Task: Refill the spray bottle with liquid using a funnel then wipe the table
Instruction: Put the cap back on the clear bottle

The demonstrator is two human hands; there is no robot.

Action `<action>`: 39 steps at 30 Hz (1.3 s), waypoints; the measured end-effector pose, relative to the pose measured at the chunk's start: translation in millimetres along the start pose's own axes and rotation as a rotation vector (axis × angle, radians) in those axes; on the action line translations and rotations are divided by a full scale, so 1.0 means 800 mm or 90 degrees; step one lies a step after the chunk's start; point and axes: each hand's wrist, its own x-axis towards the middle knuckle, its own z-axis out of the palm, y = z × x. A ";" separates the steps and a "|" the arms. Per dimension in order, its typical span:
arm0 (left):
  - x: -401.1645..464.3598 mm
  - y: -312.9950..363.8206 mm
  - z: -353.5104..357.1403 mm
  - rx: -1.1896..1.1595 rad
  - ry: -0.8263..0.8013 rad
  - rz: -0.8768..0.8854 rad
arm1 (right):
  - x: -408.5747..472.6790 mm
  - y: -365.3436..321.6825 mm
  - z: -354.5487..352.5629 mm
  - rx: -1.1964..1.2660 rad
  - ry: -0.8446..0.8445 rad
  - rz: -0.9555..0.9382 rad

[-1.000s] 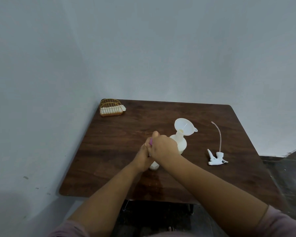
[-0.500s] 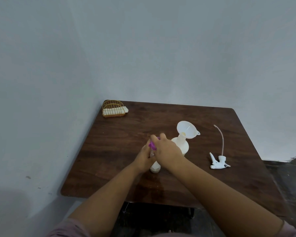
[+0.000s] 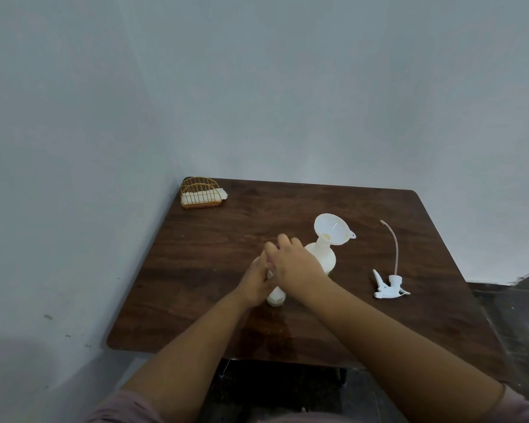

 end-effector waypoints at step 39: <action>0.036 0.005 0.011 0.211 -0.072 -0.278 | 0.036 -0.005 0.002 0.055 -0.109 0.097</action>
